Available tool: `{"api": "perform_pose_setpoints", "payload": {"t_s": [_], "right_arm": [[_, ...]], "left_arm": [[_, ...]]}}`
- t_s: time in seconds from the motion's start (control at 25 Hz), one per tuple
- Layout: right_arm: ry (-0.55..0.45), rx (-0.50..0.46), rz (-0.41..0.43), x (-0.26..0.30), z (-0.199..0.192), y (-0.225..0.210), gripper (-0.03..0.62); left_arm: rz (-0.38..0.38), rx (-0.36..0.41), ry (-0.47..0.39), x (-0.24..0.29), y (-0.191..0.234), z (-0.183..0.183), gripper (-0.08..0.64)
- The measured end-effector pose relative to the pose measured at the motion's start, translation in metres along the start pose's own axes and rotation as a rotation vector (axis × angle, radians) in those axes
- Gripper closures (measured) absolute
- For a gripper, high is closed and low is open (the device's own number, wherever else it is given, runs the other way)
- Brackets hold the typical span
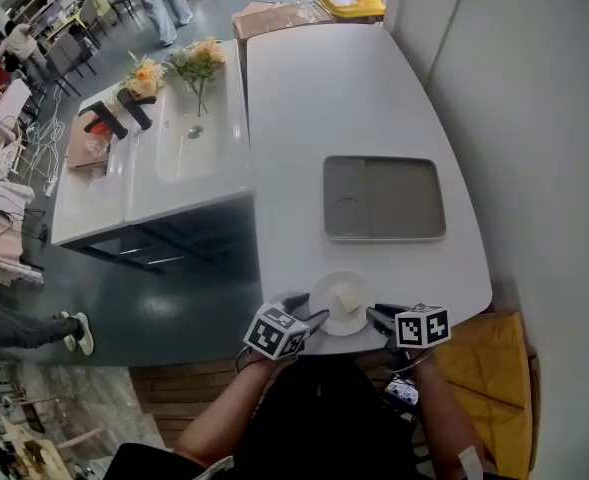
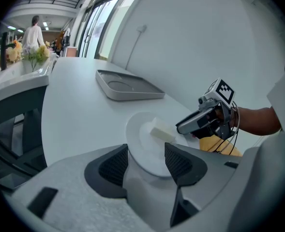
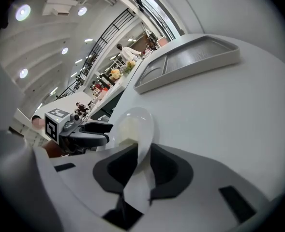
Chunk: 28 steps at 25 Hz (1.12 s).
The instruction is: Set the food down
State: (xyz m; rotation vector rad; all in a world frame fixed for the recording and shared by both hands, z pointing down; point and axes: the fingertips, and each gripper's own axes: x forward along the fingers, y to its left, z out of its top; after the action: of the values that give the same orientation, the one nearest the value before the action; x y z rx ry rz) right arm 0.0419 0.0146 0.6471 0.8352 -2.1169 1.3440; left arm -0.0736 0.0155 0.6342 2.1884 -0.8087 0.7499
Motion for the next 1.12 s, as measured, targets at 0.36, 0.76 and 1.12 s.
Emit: {"api": "perform_pose_setpoints", "payload": {"t_s": [0.36, 0.76, 1.12], "right_arm": [[-0.02, 0.111, 0.007, -0.001, 0.004, -0.006, 0.549], [-0.016, 0.137, -0.001, -0.003, 0.009, -0.006, 0.558], [-0.04, 0.207, 0.011, -0.004, 0.016, -0.005, 0.566]], "left_arm": [[-0.002, -0.071, -0.011, -0.006, 0.014, -0.001, 0.48], [-0.011, -0.077, 0.028, -0.006, 0.016, -0.001, 0.492], [-0.017, -0.119, 0.083, -0.005, 0.019, -0.001, 0.502]]}}
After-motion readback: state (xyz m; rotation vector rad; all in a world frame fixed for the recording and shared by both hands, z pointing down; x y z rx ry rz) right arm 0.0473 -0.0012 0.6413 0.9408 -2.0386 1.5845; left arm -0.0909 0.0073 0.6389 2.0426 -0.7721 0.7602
